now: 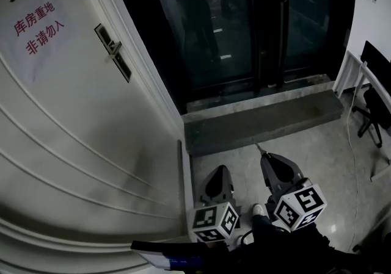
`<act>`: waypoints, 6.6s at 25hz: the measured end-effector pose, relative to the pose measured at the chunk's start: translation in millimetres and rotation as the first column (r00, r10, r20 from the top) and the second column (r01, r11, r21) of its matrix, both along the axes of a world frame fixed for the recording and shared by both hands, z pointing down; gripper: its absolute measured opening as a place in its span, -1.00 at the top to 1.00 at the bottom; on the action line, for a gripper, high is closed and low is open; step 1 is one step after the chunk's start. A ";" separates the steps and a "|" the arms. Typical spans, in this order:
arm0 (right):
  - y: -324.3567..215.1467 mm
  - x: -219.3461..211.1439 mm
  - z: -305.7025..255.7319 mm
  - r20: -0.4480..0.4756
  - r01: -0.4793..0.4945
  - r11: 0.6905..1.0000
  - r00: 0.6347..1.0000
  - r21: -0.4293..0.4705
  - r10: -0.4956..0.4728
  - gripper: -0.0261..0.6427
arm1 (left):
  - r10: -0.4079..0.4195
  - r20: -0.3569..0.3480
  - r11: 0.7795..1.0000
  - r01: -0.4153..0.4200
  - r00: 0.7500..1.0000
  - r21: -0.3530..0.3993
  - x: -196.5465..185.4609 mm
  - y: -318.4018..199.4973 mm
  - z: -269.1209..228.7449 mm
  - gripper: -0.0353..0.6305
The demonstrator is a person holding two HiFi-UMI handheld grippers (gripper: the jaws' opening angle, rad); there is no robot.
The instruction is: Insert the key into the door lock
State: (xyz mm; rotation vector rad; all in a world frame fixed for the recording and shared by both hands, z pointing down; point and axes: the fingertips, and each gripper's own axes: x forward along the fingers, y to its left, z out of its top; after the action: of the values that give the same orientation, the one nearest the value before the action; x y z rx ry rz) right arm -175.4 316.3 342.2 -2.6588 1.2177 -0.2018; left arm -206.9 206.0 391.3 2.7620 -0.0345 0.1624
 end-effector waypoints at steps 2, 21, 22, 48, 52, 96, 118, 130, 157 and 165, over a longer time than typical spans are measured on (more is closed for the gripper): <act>-2.1 23.3 -3.7 -0.003 0.006 1.000 1.000 -0.002 -0.006 0.89 | -0.004 -0.008 1.000 0.004 1.000 0.003 23.3 -2.0 -4.3 0.89; -3.8 191.2 -14.6 -0.025 0.074 0.997 0.997 -0.006 -0.075 0.89 | -0.071 -0.022 0.997 0.072 0.997 0.020 187.3 -1.7 -19.7 0.89; -3.2 197.3 -13.0 -0.021 0.073 0.997 0.997 -0.004 -0.073 0.89 | -0.068 -0.020 0.997 0.068 0.998 0.019 193.4 -1.1 -18.6 0.89; -130.6 378.1 -17.4 -0.028 0.047 0.999 0.999 0.011 -0.047 0.89 | -0.051 -0.031 0.998 0.052 0.998 0.030 376.1 -131.6 -31.0 0.89; -161.5 396.3 -16.8 -0.025 0.069 0.998 0.997 0.014 -0.069 0.89 | -0.070 -0.033 0.997 0.071 0.997 0.033 393.5 -161.7 -31.7 0.89; -536.2 356.3 -35.7 -0.160 0.944 0.317 0.300 -0.091 -0.940 0.89 | -0.934 -0.027 0.356 0.933 0.357 0.050 278.1 -424.2 -30.2 0.89; -603.3 321.9 -82.5 -0.505 0.799 0.389 0.126 -0.459 -0.854 0.89 | -0.891 -0.133 0.415 0.897 0.434 0.152 273.0 -480.8 -83.6 0.89; -620.2 313.2 -85.6 -0.719 0.399 0.623 -0.152 -0.672 -0.678 0.89 | -0.876 -0.111 0.458 0.882 0.469 0.110 280.9 -506.0 -73.0 0.89; -633.4 304.0 -80.7 -0.705 0.180 0.683 -0.239 -0.708 -0.668 0.89 | -0.859 -0.091 0.493 0.863 0.503 0.113 285.5 -509.3 -66.5 0.89; -634.5 302.9 -82.3 -0.698 0.129 0.691 -0.251 -0.711 -0.671 0.89 | -0.863 -0.101 0.487 0.868 0.495 0.099 282.1 -510.7 -67.6 0.89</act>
State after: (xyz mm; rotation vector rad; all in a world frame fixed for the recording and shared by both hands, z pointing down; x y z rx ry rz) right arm 127.5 -318.3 259.9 -2.0118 2.7284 2.1742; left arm 75.2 -304.7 323.7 2.4891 -1.4684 -0.1843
